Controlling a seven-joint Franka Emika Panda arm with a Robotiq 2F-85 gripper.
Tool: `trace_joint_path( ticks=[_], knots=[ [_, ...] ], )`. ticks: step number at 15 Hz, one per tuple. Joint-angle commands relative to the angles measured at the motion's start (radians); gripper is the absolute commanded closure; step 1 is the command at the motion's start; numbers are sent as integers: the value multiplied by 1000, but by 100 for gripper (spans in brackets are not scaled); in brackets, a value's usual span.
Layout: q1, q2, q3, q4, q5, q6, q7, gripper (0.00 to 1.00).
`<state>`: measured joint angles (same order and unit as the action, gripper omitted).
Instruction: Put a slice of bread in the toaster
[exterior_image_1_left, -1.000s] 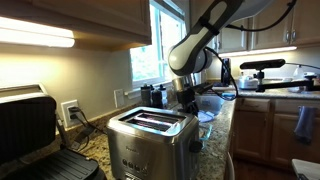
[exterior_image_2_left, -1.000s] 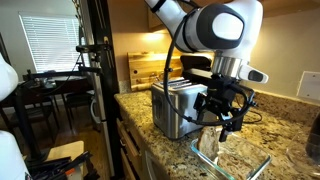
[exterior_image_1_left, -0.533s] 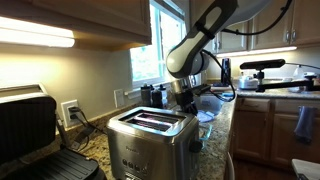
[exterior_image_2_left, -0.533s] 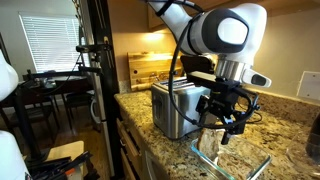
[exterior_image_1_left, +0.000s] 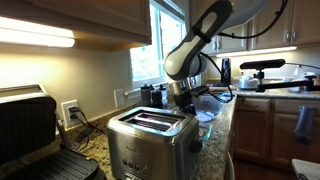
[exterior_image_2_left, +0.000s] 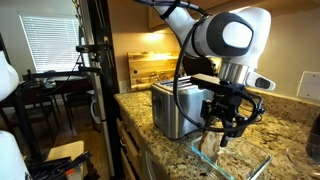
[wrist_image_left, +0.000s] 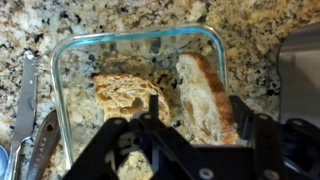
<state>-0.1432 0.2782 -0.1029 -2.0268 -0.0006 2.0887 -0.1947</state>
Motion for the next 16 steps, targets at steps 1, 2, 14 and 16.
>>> trace_joint_path(
  ticks=[1,2,14,16],
  knots=[
    [-15,6,2,25,15,-38,-21,59],
    [-15,6,2,26,15,-38,-21,67],
    [-5,-70,1,-12,-7,-9,-4,93],
    [-2,-96,2,-21,-7,-7,-2,93]
  ],
)
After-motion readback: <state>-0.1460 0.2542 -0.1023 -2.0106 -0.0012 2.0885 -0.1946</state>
